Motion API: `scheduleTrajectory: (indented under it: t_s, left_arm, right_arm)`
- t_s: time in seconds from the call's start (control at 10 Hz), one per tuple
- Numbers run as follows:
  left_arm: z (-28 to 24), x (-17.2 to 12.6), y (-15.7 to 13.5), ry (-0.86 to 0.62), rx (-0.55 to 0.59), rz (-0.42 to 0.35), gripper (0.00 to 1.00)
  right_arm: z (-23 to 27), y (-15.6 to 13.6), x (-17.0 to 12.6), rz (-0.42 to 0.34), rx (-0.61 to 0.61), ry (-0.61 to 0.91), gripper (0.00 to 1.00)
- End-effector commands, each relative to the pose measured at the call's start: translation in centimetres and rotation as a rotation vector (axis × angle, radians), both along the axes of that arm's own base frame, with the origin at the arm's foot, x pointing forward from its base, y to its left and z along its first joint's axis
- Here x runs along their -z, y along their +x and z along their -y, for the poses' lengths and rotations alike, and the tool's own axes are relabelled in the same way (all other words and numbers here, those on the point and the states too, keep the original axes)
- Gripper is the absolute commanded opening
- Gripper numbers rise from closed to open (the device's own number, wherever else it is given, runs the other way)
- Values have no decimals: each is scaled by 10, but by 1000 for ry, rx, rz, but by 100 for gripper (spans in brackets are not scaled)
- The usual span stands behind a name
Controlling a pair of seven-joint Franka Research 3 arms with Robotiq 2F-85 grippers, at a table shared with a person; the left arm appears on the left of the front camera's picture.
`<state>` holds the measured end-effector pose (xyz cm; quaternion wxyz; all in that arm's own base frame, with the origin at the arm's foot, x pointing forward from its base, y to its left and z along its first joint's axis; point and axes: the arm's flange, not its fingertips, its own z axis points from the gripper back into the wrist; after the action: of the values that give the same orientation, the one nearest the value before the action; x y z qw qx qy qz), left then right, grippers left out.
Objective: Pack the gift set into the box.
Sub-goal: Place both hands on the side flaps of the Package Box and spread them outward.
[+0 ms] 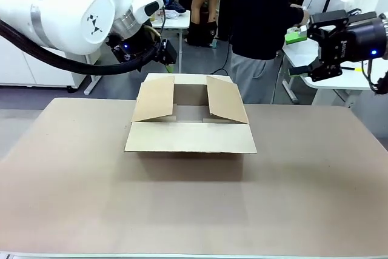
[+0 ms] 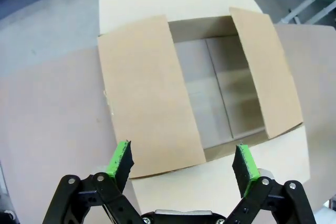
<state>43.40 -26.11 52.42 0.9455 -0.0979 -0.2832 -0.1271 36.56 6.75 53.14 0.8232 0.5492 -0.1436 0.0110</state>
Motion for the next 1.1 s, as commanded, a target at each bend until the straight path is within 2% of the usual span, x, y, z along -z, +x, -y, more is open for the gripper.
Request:
scheduleTrajectory:
  t_s: [0.0,0.2,0.4,0.5,0.6,0.8,1.0]
  left_arm:
    - [32,10,31,105,-127,9,100]
    - [81,21,62,246,-266,36,100]
    - [119,40,86,311,-275,-17,100]
    - [134,52,99,372,-347,-23,100]
    - [150,65,109,397,-323,-66,100]
    - [165,95,129,453,-381,-119,100]
    - [156,113,137,490,-404,-156,100]
  right_arm:
    - [-1,2,0,29,-11,9,100]
    - [-1,2,0,29,-11,9,100]
    - [-1,2,0,29,-11,9,100]
    - [-1,2,0,29,-11,9,100]
    - [-1,2,0,29,-11,9,100]
    - [-1,2,0,29,-11,9,100]
    - [-1,2,0,29,-11,9,100]
